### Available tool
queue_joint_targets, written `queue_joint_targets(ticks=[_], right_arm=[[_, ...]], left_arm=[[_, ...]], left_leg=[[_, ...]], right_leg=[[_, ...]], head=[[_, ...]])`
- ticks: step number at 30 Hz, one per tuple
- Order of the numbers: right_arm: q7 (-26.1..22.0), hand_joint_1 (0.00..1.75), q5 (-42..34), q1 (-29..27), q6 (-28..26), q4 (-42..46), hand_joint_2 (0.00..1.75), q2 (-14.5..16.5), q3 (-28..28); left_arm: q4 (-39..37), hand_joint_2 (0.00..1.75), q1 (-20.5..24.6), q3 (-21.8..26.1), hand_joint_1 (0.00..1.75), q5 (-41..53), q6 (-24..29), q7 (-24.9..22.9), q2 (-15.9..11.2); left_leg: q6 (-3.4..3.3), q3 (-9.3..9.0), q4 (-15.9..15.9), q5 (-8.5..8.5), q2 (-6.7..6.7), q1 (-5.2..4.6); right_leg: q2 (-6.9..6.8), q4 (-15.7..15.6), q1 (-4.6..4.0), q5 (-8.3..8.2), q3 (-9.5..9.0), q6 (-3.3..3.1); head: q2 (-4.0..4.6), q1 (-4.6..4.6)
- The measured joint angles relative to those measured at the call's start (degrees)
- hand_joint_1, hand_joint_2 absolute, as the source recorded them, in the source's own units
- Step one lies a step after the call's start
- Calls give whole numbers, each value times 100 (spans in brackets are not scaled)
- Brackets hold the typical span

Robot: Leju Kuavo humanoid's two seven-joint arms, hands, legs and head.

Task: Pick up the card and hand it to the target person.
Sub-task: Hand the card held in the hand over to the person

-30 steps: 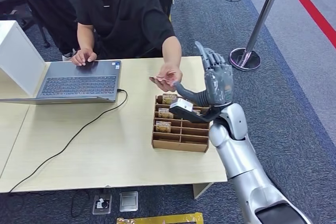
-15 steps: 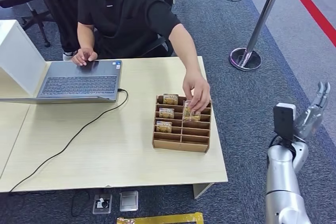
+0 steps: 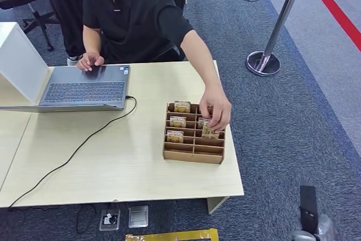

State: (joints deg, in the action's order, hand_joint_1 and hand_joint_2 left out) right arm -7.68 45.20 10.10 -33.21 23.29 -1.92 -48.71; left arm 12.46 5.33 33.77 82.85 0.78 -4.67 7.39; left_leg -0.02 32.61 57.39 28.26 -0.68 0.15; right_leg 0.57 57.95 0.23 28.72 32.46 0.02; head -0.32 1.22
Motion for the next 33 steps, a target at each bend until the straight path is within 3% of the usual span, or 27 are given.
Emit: queue_joint_targets(ticks=[2, 6, 10, 17, 28, 29, 30, 31, 33], right_arm=[[389, 175, 235, -94, 253, -261, 0, 23, 10], [966, 175, 664, -242, 812, -608, 0, 98, 122], [1166, 175, 965, -321, 1155, -796, 175, 198, 316], [1366, 175, 1132, -369, 1514, -945, 175, 364, 741], [1270, 175, -14, -643, 1878, -932, 175, 379, 1589], [1257, 164, -118, -672, 1911, -924, 175, 378, 1664], [1245, 139, -229, -701, 1944, -912, 175, 376, 1743], [1234, 106, -340, -729, 1977, -900, 175, 376, 1821], [1209, 29, -563, -787, 2048, -871, 175, 375, 1977]], left_arm=[[0, 0, 22, -1, 175, 14, -119, 9, -3], [0, 175, 60, -1, 175, 27, -298, 46, -4], [0, 175, 68, -1, 175, 41, -399, 63, -4], [1, 175, 34, -88, 175, 1, -471, -16, -16], [70, 175, -214, -661, 175, -1671, -393, 32, -142], [86, 175, -240, -720, 175, -1825, -385, 43, -155], [102, 175, -266, -781, 175, -1982, -377, 56, -170], [120, 175, -294, -843, 163, -2146, -368, 70, -184], [157, 175, -351, -969, 76, -2477, -350, 97, -210]], left_leg=[[0, 0, 0, 0, 0, 0], [0, 0, 0, 0, 1, 0], [0, -1, 0, 0, 4, 0], [0, -3, 0, 0, 4, 0], [0, -3, 0, 0, 4, 0], [0, -3, 0, 0, 4, 0], [0, -3, 0, 0, 4, 0], [0, -3, 0, 0, 4, 0], [0, -3, 0, 0, 4, 0]], right_leg=[[0, 0, 0, 0, -1, 0], [0, 1, 0, 0, -2, 0], [1, 1, 1, 0, -2, 0], [1, 1, 0, 0, -3, 0], [1, 0, 1, 1, -3, 1], [1, 0, 1, 1, -3, 1], [1, 0, 1, 1, -3, 1], [1, 0, 0, 1, -3, 1], [1, 0, 0, 1, -3, 1]], head=[[0, -1], [1, 5], [0, 6], [-1, 1], [0, 5], [0, 4], [0, 3], [0, 3], [-1, 2]])
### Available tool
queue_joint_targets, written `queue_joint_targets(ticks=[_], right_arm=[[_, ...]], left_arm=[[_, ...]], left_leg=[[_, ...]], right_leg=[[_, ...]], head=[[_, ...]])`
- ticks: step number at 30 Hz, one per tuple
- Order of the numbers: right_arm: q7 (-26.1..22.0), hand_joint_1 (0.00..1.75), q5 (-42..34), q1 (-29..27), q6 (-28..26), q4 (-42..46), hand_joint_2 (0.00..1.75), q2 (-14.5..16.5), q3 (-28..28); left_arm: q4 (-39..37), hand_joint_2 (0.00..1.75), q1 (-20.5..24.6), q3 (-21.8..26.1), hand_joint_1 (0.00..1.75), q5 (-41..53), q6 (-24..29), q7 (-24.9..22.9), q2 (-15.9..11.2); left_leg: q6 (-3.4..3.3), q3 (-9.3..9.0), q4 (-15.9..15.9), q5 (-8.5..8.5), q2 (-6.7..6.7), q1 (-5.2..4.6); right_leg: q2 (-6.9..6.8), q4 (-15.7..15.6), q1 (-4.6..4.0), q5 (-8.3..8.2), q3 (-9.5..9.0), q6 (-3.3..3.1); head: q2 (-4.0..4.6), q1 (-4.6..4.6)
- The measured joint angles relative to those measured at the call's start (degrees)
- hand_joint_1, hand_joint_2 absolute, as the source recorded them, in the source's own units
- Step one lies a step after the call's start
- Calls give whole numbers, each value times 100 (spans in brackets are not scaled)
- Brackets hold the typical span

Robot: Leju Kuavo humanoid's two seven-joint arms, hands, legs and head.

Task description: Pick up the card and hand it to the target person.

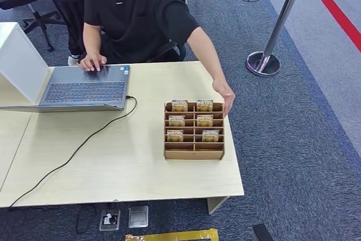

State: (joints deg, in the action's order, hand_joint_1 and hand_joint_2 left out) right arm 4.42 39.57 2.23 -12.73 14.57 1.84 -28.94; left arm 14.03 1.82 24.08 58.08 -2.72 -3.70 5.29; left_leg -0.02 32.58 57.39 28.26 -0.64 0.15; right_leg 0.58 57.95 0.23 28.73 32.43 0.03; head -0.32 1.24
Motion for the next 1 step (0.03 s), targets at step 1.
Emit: queue_joint_targets(ticks=[1], right_arm=[[-7, 14, -57, -14, 17, 7, 175, 0, 39]], left_arm=[[10, 175, -15, -31, 44, -84, 5, 6, -6]], left_leg=[[0, 0, 0, 0, 0, 0]], right_leg=[[0, 0, 0, 0, 0, 0]], head=[[0, 0]])
